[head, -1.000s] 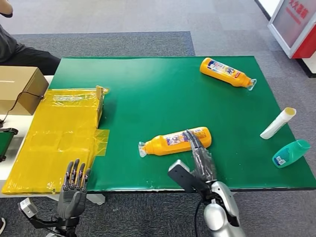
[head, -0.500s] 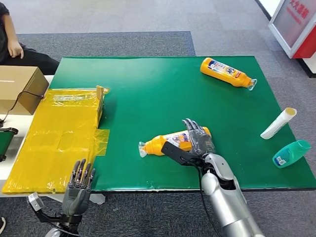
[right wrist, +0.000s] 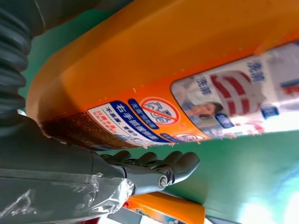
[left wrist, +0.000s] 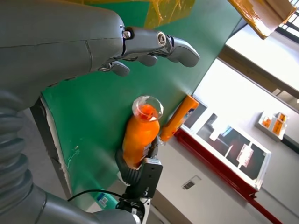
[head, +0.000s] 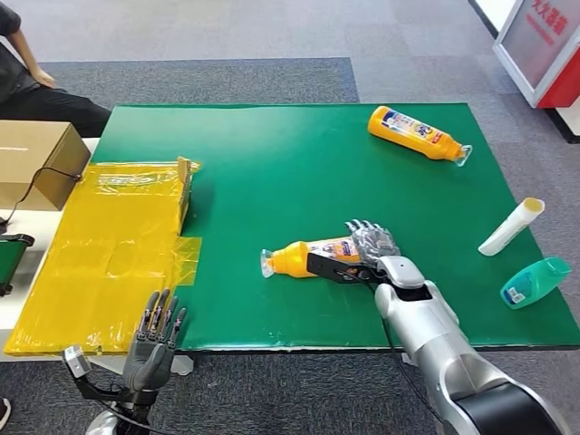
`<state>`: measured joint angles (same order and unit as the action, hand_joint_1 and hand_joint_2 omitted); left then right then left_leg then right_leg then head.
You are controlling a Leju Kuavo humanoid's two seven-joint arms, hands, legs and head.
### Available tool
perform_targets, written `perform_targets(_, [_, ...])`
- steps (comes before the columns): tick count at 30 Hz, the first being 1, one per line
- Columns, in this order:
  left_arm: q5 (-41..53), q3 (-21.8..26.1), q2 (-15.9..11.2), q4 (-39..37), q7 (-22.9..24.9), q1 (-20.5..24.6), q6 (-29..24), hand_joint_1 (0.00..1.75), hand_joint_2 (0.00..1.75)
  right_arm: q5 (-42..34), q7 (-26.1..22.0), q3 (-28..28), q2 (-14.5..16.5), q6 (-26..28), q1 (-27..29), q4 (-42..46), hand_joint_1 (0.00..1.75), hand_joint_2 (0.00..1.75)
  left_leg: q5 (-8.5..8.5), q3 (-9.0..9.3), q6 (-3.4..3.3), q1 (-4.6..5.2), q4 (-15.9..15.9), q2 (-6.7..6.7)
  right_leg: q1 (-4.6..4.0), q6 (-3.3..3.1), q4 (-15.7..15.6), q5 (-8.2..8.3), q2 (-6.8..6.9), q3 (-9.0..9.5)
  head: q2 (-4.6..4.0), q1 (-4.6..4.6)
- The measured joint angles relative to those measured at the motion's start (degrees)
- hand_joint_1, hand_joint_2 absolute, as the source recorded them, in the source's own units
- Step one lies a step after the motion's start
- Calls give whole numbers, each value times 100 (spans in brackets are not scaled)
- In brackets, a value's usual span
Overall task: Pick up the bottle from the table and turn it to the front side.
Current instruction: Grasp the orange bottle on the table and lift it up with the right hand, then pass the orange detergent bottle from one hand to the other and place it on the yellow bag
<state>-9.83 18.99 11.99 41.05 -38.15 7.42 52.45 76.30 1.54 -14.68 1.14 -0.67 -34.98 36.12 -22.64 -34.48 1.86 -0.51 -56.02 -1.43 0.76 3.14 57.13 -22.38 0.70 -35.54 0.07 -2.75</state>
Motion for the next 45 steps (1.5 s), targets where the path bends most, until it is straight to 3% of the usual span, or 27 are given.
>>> perform_targets(1, [5,0,-3,-10,-1,3,3,0,175,35,-17,-44,-14,-15,-74,-113,175,175,0,1,0,0,0,0,0,0,0,0,0,1,0,1])
perform_targets(10, [-20,22,-19,-37,-2,-20,25,0,175,-154,-559,-300,-121,285,-78,-286,175,175,1,3,-1,0,0,0,0,1,0,1,0,5,0,-1])
perform_targets(13, [17,34,-26,-15,-2,-56,34,0,175,-653,-875,-300,-159,374,295,278,175,175,1,3,-1,0,0,1,-1,1,0,1,1,5,0,0])
perform_targets(18, [52,4,-10,252,-2,-130,-22,0,175,-1824,-1320,-305,-141,287,1368,1985,175,175,1,-11,-1,-1,0,6,-2,-3,1,-4,10,-7,0,1])
perform_targets(24, [-97,-578,28,1139,177,-154,-455,0,175,-2439,-1659,-399,232,296,2064,3066,175,175,0,-16,0,-1,0,6,-2,-4,1,-6,10,-12,0,-1])
perform_targets(28, [-6,-1310,-78,1374,215,29,-791,0,175,-2411,-1864,-651,564,503,2108,2973,175,175,6,-16,3,-1,0,6,-2,-4,1,1,9,-11,0,0])
perform_targets(36, [116,-2397,-305,1409,179,414,-962,0,175,-2496,-2142,-1010,1052,708,1971,2195,175,175,16,-16,8,-1,0,6,-3,-6,2,5,9,-12,0,1])
perform_targets(45, [117,-2773,-466,1407,189,563,-1092,0,175,-2481,-2176,-1156,1254,876,1886,1715,175,175,16,-16,8,-1,0,6,-2,-6,2,5,9,-14,0,0])
